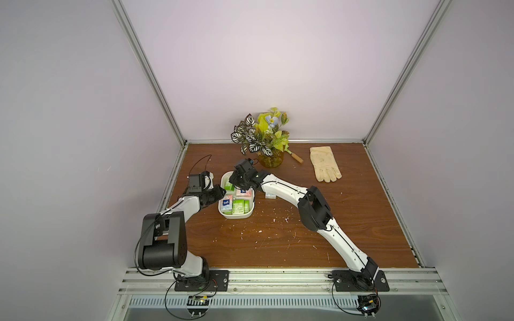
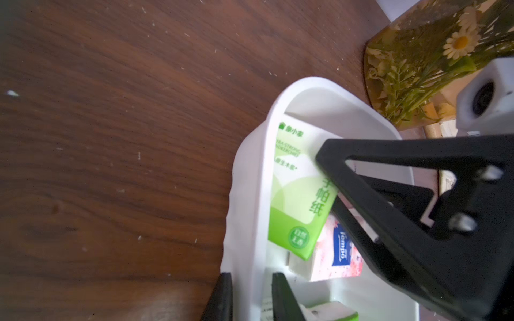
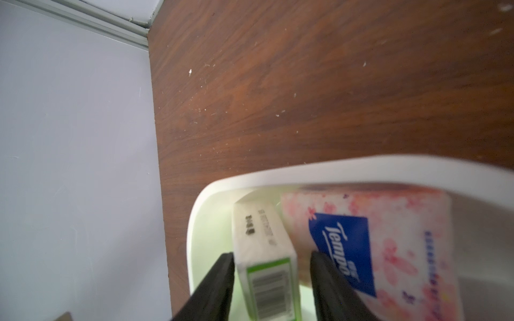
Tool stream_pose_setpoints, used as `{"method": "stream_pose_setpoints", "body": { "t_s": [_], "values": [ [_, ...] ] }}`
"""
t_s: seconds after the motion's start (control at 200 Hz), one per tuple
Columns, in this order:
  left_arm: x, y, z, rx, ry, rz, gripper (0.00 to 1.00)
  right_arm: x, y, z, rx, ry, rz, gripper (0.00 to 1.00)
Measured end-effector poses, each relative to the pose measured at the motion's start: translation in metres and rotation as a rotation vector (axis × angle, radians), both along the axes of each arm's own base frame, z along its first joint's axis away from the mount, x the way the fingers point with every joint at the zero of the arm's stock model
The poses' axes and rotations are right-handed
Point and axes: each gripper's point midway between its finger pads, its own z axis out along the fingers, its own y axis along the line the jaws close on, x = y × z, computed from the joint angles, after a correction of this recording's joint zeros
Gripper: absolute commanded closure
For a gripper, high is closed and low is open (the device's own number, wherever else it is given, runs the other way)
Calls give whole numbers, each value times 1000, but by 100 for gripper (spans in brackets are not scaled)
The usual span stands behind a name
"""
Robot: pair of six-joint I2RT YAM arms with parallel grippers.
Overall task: Take the pocket tissues out of the storage box
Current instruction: Pick up the pocket tissues from the storage box.
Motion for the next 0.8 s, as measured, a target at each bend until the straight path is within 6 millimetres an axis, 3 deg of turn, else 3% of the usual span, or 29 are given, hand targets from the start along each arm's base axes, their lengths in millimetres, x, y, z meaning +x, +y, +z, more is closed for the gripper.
{"method": "stream_pose_setpoints", "body": {
  "t_s": [0.125,0.475,0.801],
  "values": [
    [0,0,0,0,0,0,80,0,2,3,9,-3,4,50],
    [0,0,0,0,0,0,80,1,4,-3,3,-10,16,77],
    [0,-2,2,-10,-6,-11,71,1,2,6,-52,-74,74,84]
  ]
}}
